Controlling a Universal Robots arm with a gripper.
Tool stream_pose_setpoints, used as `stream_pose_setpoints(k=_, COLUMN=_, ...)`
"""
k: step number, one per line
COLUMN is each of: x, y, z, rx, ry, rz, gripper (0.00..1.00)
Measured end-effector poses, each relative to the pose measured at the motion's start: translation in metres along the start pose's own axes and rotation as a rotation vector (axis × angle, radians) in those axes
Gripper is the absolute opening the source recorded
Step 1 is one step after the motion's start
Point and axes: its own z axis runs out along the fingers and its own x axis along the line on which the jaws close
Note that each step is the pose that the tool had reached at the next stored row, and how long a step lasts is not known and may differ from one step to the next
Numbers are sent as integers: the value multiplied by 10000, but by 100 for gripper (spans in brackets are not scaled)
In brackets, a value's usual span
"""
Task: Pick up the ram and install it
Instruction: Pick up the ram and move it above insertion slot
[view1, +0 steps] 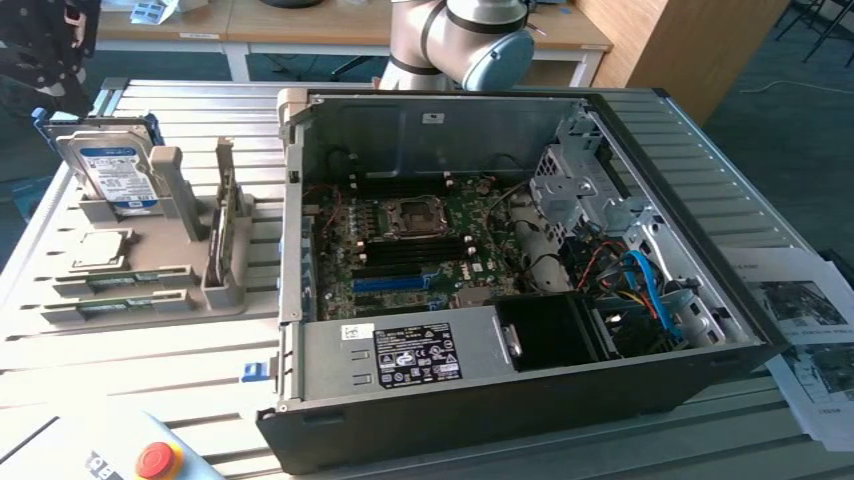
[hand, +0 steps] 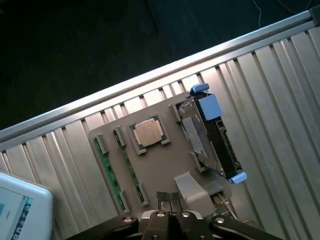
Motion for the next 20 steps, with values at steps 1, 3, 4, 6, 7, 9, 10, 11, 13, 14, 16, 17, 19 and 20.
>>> stream_pose_setpoints(k=1, x=0, y=0, z=0, rx=-4, ry=8, rz=-179, gripper=10)
stream_pose_setpoints(k=3, x=0, y=0, z=1, rx=-12, ry=24, rz=-539, gripper=10)
stream_pose_setpoints(k=4, x=0, y=0, z=0, rx=-16, ry=33, rz=-719, gripper=10)
stream_pose_setpoints(k=6, x=0, y=0, z=1, rx=-26, ry=50, rz=-1088, gripper=10)
stream_pose_setpoints(k=7, x=0, y=0, z=1, rx=-29, ry=57, rz=-1268, gripper=10)
stream_pose_setpoints(k=9, x=0, y=0, z=1, rx=-37, ry=74, rz=-1627, gripper=10)
stream_pose_setpoints(k=10, x=0, y=0, z=1, rx=-42, ry=82, rz=-1805, gripper=10)
stream_pose_setpoints(k=11, x=0, y=0, z=2, rx=-46, ry=89, rz=-1983, gripper=10)
stream_pose_setpoints(k=13, x=0, y=0, z=1, rx=-55, ry=107, rz=-2352, gripper=10)
stream_pose_setpoints(k=14, x=0, y=0, z=2, rx=-58, ry=114, rz=-2524, gripper=10)
stream_pose_setpoints(k=16, x=0, y=0, z=2, rx=-67, ry=130, rz=-2878, gripper=10)
stream_pose_setpoints(k=17, x=0, y=0, z=2, rx=-71, ry=138, rz=-3069, gripper=10)
stream_pose_setpoints(k=19, x=0, y=0, z=2, rx=-79, ry=154, rz=-3409, gripper=10)
stream_pose_setpoints(k=20, x=0, y=0, z=2, rx=-83, ry=161, rz=-3565, gripper=10)
